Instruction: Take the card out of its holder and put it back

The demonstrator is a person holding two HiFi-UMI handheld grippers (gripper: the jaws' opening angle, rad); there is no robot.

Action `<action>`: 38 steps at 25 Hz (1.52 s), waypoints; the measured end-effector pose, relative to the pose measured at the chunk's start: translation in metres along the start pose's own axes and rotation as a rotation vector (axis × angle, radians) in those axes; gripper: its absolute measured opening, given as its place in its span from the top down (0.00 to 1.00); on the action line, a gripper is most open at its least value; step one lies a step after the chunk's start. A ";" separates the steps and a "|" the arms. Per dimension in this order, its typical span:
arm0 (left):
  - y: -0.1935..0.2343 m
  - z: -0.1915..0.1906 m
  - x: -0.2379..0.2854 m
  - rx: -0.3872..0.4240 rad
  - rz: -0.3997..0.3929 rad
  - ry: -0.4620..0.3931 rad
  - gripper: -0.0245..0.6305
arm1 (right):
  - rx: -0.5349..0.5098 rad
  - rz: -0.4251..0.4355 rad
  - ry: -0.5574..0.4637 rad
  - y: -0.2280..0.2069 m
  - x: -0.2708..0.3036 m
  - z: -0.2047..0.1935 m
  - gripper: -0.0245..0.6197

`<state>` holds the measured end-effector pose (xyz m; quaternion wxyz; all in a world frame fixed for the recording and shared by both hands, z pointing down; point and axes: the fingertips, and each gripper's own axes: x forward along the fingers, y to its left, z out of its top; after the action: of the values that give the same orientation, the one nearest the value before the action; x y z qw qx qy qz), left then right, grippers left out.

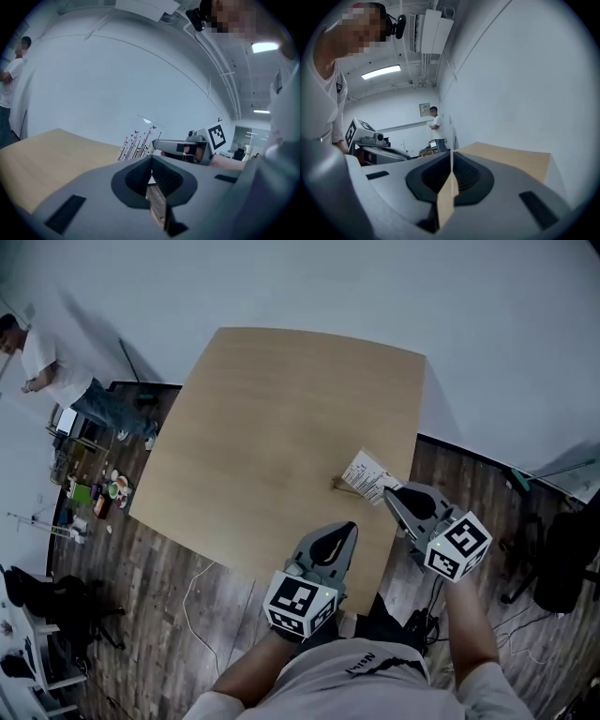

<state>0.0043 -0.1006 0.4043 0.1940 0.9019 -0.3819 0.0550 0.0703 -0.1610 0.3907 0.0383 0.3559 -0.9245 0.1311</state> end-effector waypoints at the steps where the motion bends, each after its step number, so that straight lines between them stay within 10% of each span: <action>1: -0.004 0.005 -0.006 0.007 -0.007 -0.007 0.94 | 0.002 -0.009 -0.005 0.007 -0.005 0.005 0.92; 38: -0.030 0.053 -0.085 0.031 -0.064 -0.108 0.94 | -0.052 -0.037 -0.067 0.098 -0.038 0.055 0.92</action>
<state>-0.0364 -0.0461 0.3252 0.1611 0.9182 -0.3618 0.0059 0.0345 -0.0809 0.3107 0.0189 0.3761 -0.9216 0.0943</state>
